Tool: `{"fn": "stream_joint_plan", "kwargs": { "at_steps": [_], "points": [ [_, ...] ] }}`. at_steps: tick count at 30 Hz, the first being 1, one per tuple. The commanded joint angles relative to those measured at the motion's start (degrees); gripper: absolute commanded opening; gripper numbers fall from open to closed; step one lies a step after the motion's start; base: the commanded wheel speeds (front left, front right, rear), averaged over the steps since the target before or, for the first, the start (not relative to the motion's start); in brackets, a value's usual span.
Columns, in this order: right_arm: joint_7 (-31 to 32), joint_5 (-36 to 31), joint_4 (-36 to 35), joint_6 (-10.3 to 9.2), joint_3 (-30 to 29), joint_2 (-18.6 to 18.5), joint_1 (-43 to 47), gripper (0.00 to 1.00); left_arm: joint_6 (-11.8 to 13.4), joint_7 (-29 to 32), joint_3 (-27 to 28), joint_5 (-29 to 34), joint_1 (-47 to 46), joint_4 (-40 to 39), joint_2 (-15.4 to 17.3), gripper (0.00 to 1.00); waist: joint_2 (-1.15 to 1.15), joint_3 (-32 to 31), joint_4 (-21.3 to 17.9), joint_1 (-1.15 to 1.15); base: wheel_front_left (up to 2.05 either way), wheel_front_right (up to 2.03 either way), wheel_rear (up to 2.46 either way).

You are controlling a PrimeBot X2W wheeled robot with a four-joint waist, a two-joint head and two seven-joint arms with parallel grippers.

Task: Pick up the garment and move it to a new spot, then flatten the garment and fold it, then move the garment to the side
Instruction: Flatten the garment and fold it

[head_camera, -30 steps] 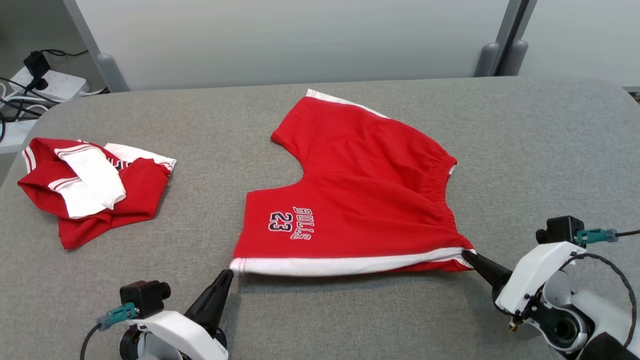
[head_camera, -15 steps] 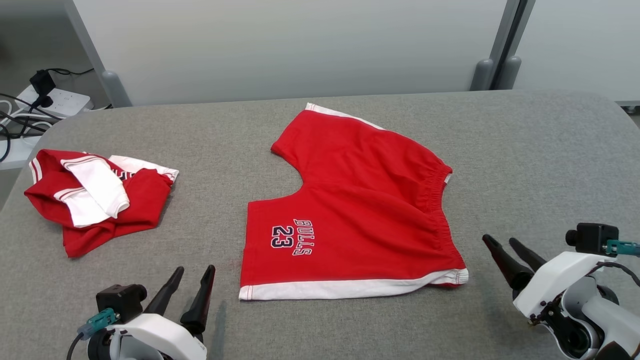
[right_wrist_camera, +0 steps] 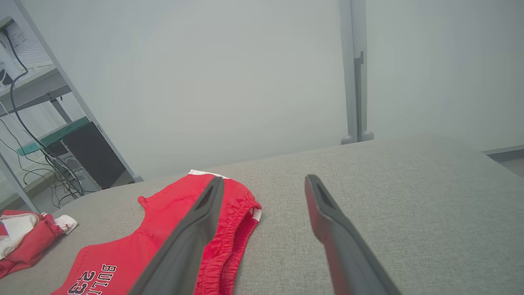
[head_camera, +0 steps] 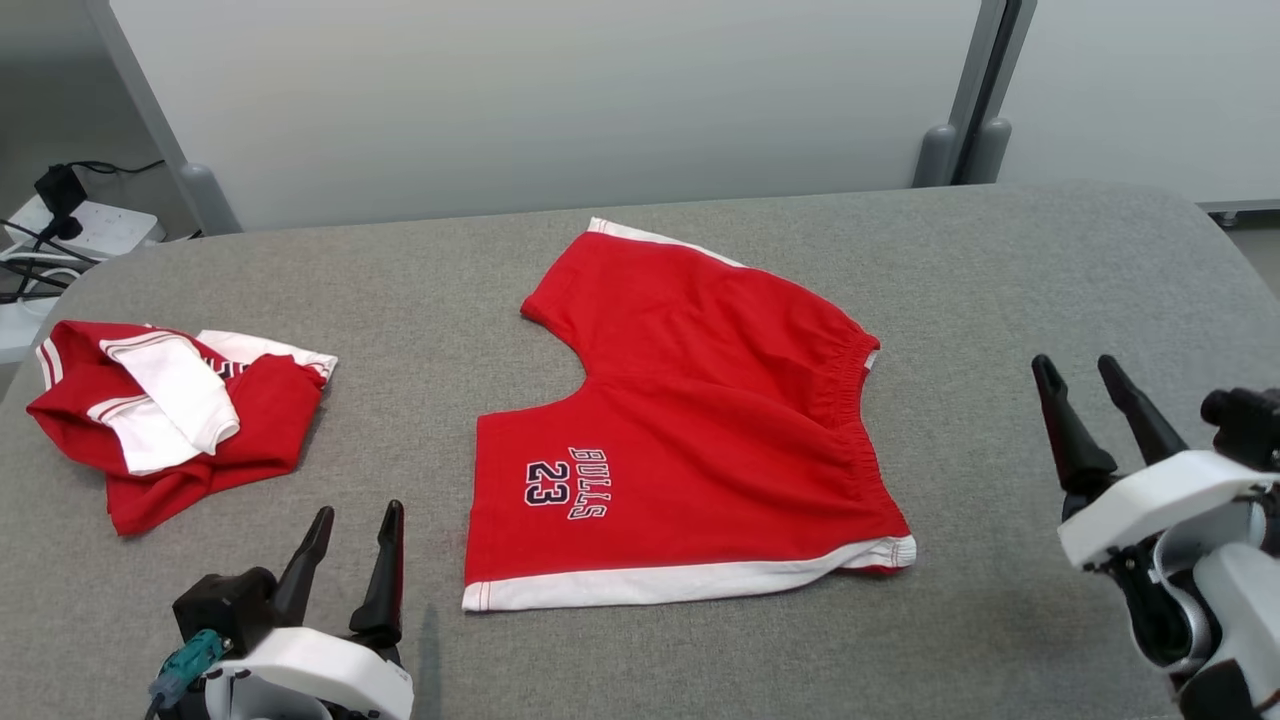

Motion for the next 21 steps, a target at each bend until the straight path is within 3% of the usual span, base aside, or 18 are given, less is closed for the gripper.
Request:
{"fn": "stream_joint_plan", "kwargs": {
  "at_steps": [1, 9, 21],
  "points": [
    [-0.76, -2.23, -2.17, 0.25, -1.24, 0.4, 2.07, 1.0, -0.41, -0.75, 2.4, 1.24, -0.53, -1.73, 0.35, 1.0, 0.0, -0.23, -0.07, 0.0, 0.0, 0.0, 0.0],
    [-0.77, -13.05, -6.88, 0.25, -7.63, 4.6, 8.77, 1.0, -0.41, -0.75, 6.4, 7.12, 2.0, -3.76, -1.6, 1.0, 0.0, -1.61, -0.6, 0.0, 0.0, 0.0, 0.0],
    [-0.77, -20.75, -9.98, 0.25, -11.47, 7.8, 15.65, 1.0, 1.22, -0.75, 7.8, 10.22, 6.27, -6.42, -2.35, 1.0, 0.0, -3.08, -1.13, 0.0, 0.0, 0.0, 0.0]
  ]
}}
